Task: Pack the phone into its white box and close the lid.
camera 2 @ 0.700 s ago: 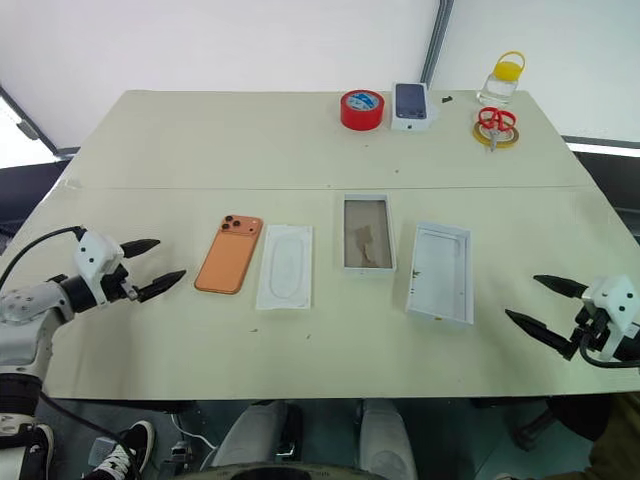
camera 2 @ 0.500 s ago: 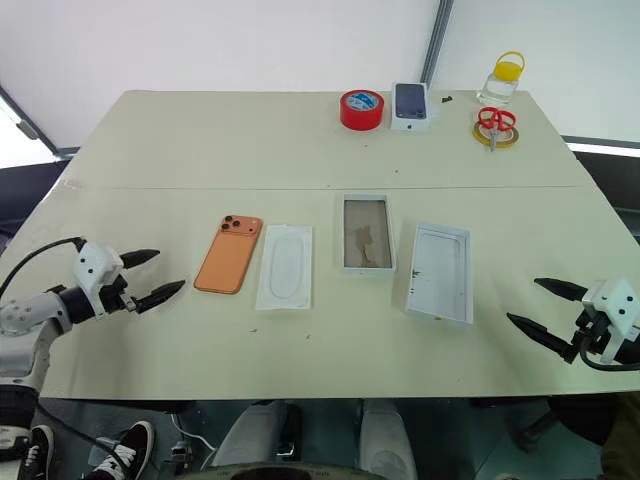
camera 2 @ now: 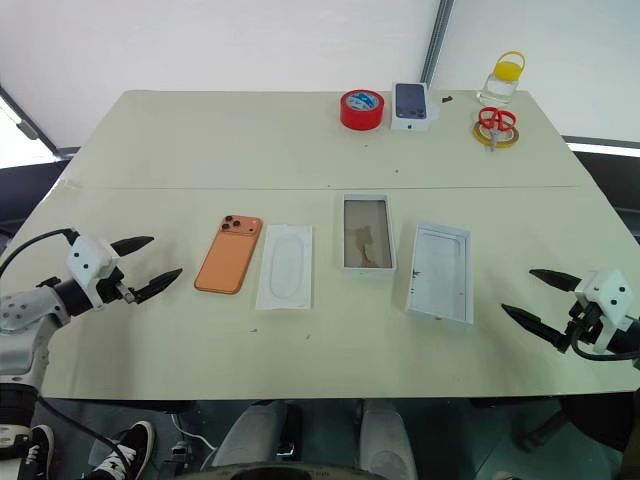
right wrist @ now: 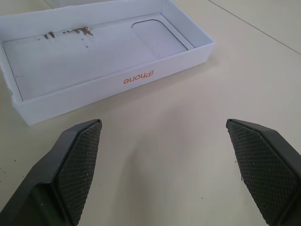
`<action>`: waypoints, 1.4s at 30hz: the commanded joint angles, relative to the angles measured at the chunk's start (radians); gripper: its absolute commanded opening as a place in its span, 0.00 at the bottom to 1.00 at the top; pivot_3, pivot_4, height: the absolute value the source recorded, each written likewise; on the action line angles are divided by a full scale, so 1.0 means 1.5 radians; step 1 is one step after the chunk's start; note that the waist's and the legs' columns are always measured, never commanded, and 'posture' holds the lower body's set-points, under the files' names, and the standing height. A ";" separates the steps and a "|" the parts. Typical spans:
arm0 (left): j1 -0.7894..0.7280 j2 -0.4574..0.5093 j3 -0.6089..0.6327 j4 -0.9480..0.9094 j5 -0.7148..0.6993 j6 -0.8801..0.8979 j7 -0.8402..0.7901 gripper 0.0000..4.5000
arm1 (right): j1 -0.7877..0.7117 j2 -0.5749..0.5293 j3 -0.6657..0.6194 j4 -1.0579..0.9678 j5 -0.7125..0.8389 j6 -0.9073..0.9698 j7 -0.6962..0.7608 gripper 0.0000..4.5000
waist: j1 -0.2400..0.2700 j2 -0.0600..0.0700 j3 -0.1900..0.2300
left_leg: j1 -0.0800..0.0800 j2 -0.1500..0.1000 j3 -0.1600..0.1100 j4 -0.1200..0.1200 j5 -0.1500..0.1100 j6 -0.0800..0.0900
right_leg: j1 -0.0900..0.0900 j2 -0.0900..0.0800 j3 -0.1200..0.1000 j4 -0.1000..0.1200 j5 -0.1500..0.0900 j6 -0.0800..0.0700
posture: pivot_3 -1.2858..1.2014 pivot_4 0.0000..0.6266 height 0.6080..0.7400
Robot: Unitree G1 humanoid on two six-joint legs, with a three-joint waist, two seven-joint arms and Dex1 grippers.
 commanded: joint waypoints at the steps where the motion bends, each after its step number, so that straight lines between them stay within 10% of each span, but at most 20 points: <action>1: -0.011 0.003 0.005 -0.007 0.006 -0.025 0.006 1.00 | -0.008 0.001 -0.005 -0.030 0.007 0.004 -0.007 0.98 | 0.000 0.000 0.000 | 0.000 0.000 0.000 0.000 0.000 0.000 | 0.000 0.000 0.000 0.000 0.000 0.000 | 0.52 0.24 1.00; 14: 0.006 -0.011 -0.042 -0.175 -0.017 0.151 0.039 1.00 | -0.042 0.021 0.030 -0.205 0.028 0.108 -0.070 0.98 | -0.001 0.000 0.000 | 0.000 0.000 0.000 0.000 0.000 0.000 | 0.000 0.000 0.000 0.000 0.000 0.000 | 0.52 0.24 1.00; 29: -0.096 0.016 -0.041 -0.397 -0.392 0.967 0.113 1.00 | -0.147 0.068 0.216 -0.462 -0.008 0.264 -0.127 0.98 | -0.001 -0.001 0.001 | 0.000 -0.001 -0.001 0.001 0.000 0.000 | 0.000 0.002 0.000 0.001 0.000 0.001 | 0.52 0.24 1.00; 42: -0.154 -0.160 -0.059 -0.323 -0.377 1.030 0.266 1.00 | -0.141 0.087 0.227 -0.455 -0.046 0.237 -0.148 0.98 | 0.001 -0.001 0.001 | 0.001 -0.001 -0.002 0.000 0.001 -0.001 | 0.001 0.003 0.000 0.002 0.000 0.001 | 0.52 0.24 1.00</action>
